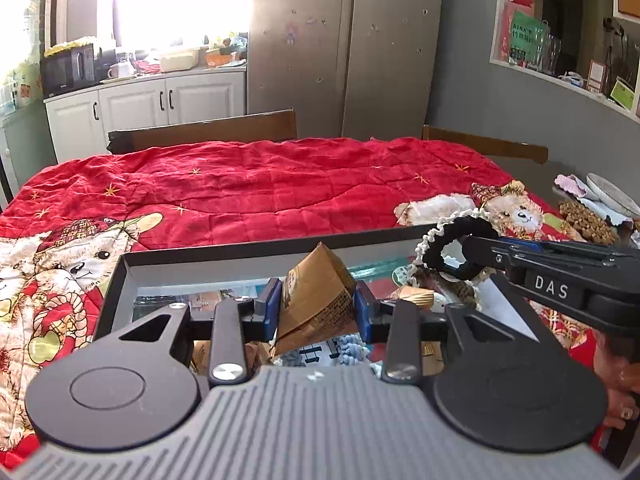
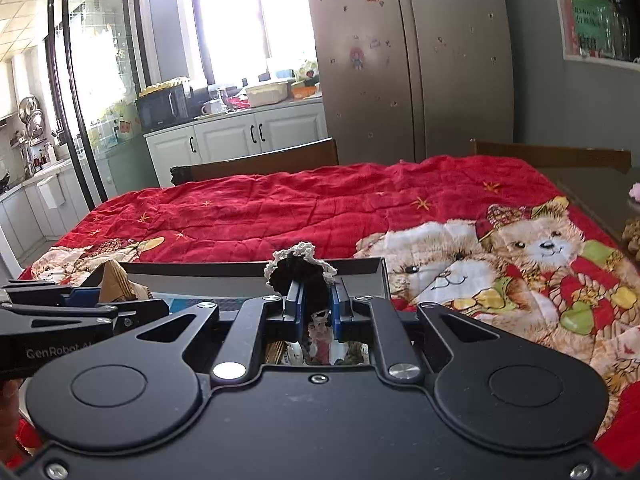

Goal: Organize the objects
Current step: 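Carry the packet into the box with the left gripper while the right carries the lace scrunchie there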

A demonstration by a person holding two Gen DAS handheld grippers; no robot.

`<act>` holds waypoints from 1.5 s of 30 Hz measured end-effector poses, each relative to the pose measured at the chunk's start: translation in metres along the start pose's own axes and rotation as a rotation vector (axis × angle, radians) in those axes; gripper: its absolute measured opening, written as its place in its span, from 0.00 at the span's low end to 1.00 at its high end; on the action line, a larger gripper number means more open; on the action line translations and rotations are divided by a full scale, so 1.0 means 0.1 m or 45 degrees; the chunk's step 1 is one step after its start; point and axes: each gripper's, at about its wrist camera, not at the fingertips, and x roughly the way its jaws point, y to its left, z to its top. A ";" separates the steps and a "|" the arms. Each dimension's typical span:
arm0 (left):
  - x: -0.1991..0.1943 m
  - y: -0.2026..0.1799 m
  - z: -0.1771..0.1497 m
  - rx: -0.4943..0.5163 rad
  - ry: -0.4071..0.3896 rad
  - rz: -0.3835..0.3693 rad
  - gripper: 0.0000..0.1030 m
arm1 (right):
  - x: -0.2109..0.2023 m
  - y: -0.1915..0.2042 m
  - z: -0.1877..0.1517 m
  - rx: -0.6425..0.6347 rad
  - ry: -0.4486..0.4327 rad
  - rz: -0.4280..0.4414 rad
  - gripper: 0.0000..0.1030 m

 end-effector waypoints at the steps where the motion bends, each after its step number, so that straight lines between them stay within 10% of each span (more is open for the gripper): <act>1: 0.01 -0.01 -0.01 0.003 0.000 0.002 0.40 | 0.01 -0.01 -0.01 0.008 -0.001 -0.001 0.12; 45: 0.17 -0.09 -0.15 0.085 0.080 0.046 0.55 | 0.17 0.09 -0.16 -0.083 0.136 0.054 0.16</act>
